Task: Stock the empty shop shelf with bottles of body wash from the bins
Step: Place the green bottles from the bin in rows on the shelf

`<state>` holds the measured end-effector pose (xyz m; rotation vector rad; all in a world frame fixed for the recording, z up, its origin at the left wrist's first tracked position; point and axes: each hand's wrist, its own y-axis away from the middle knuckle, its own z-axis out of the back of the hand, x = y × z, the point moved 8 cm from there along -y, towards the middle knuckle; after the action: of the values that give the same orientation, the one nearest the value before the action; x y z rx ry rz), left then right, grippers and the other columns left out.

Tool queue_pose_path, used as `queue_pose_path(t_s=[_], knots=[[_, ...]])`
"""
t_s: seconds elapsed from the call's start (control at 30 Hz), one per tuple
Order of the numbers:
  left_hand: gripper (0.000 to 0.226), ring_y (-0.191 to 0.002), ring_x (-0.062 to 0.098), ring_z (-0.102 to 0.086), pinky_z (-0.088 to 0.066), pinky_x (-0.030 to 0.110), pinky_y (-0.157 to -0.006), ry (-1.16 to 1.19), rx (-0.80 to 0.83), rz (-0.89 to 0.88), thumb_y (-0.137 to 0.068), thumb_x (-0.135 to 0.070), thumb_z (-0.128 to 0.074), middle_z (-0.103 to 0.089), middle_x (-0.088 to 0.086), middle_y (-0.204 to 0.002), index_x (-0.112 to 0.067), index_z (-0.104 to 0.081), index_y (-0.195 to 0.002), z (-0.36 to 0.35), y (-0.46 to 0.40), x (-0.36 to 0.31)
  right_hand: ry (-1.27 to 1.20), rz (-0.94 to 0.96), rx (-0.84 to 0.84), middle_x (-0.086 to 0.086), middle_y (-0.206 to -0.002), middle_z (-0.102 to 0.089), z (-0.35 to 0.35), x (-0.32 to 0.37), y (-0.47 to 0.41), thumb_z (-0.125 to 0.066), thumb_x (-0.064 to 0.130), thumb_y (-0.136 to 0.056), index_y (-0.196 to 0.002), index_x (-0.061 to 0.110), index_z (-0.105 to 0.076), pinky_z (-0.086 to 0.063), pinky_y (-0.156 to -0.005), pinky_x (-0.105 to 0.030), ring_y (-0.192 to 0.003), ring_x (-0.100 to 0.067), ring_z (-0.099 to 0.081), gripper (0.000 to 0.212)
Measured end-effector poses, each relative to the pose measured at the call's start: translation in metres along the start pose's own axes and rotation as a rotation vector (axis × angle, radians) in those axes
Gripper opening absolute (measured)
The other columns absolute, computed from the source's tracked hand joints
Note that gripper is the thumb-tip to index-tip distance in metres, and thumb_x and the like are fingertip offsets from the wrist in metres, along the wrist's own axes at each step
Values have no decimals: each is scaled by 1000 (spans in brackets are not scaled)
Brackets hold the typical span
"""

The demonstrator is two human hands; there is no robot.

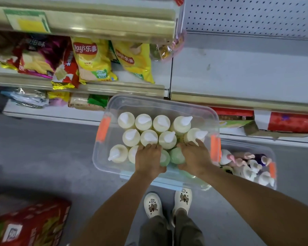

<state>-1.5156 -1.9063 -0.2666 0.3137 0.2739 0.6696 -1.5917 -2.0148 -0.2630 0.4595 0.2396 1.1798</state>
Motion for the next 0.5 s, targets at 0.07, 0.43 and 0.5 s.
queue_pose_path(t_s=[0.07, 0.43, 0.5], knots=[[63, -105, 16, -58, -35, 29, -91, 134, -39, 17, -64, -52, -76, -63, -8, -110, -26, -58, -118, 15, 10, 5, -107, -19, -36, 4, -124, -59, 15, -7, 11, -70, 50, -73, -132, 25, -45, -31, -105, -31, -119, -19, -49, 69], [54, -90, 5, -62, -48, 14, -71, 1062, -221, 188, -59, -17, -90, -67, -9, -100, -22, -64, -105, 149, 72, 31, -1002, -48, -162, -8, -90, -66, 153, -21, 75, -83, 23, -56, -91, 18, -63, -53, -73, -40, -77, -16, -63, 41], [43, -83, 10, -66, -55, 22, -67, 1179, -271, 183, -63, -12, -88, -72, -4, -92, -20, -67, -101, 180, 81, 32, -1059, -27, -208, -13, -92, -70, 185, -22, 89, -84, 15, -61, -91, 12, -66, -55, -73, -43, -77, -24, -67, 35]])
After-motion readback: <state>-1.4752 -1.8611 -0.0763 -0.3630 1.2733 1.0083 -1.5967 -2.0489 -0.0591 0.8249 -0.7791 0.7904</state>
